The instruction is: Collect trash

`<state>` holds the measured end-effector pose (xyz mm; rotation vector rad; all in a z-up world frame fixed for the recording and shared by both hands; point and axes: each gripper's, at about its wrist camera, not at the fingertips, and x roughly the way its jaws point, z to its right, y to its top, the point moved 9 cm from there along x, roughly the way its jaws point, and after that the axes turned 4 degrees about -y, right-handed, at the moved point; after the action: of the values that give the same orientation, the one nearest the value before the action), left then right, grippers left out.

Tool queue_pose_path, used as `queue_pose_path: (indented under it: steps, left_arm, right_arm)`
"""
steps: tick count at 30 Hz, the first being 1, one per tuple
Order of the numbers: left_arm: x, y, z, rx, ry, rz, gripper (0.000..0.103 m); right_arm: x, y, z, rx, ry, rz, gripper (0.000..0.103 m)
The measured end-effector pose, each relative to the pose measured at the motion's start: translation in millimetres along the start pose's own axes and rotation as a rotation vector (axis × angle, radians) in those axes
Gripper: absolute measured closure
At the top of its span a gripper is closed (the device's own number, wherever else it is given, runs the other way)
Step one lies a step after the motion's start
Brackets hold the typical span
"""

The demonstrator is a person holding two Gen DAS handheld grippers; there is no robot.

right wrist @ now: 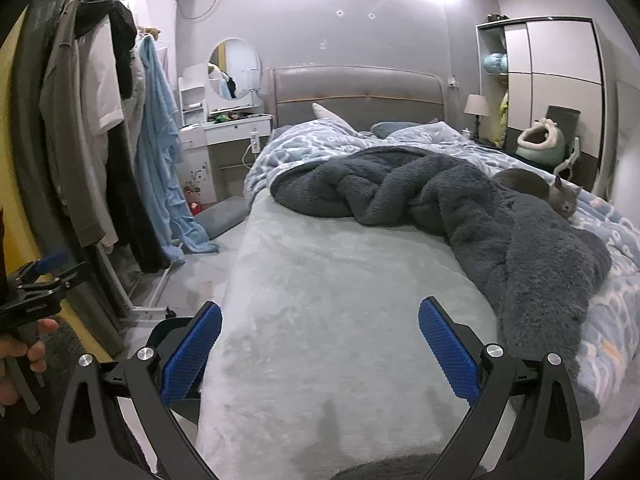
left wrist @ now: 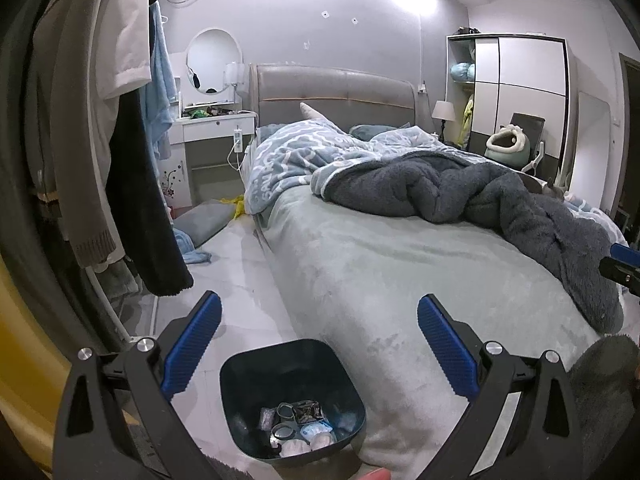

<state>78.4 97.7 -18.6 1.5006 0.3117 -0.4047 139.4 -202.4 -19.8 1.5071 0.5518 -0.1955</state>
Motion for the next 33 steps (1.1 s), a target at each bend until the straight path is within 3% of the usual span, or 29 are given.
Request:
queue_pose_path:
  steps: [33]
  left_arm:
    - [-3,-4,-5,-0.03,0.0,0.004,0.003]
  right_arm:
    - [-5,-9,-6,-0.017,0.017,0.012,0.003]
